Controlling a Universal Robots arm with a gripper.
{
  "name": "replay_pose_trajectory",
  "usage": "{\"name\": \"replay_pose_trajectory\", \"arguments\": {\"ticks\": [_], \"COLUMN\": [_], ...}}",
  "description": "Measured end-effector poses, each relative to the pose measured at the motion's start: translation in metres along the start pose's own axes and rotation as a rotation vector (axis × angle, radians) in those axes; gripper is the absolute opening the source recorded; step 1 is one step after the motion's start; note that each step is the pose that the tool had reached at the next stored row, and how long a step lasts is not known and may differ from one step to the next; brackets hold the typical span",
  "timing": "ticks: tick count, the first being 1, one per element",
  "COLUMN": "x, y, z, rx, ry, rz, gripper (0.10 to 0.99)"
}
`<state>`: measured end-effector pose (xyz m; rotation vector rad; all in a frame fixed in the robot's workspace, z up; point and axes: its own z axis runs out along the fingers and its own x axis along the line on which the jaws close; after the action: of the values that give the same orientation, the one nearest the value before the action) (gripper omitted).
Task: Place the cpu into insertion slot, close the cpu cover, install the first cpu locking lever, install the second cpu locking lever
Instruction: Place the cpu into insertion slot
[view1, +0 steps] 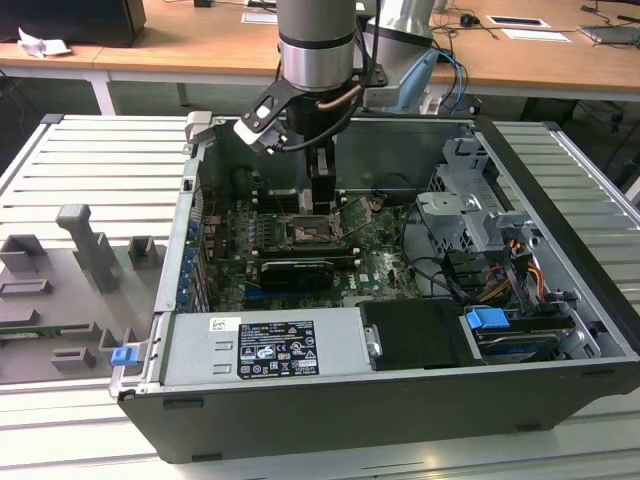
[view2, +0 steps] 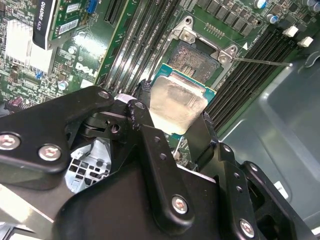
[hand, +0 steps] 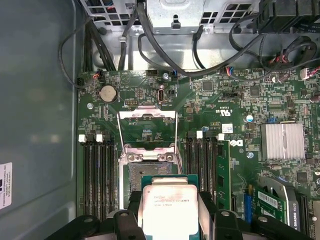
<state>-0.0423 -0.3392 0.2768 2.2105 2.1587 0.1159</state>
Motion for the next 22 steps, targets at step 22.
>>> {"name": "replay_pose_trajectory", "arguments": {"ticks": [22], "x": [-0.0001], "y": [-0.0004], "z": [0.0047], "rx": [0.000], "ry": [0.0000], "rz": [0.000], "gripper": [0.529]}}
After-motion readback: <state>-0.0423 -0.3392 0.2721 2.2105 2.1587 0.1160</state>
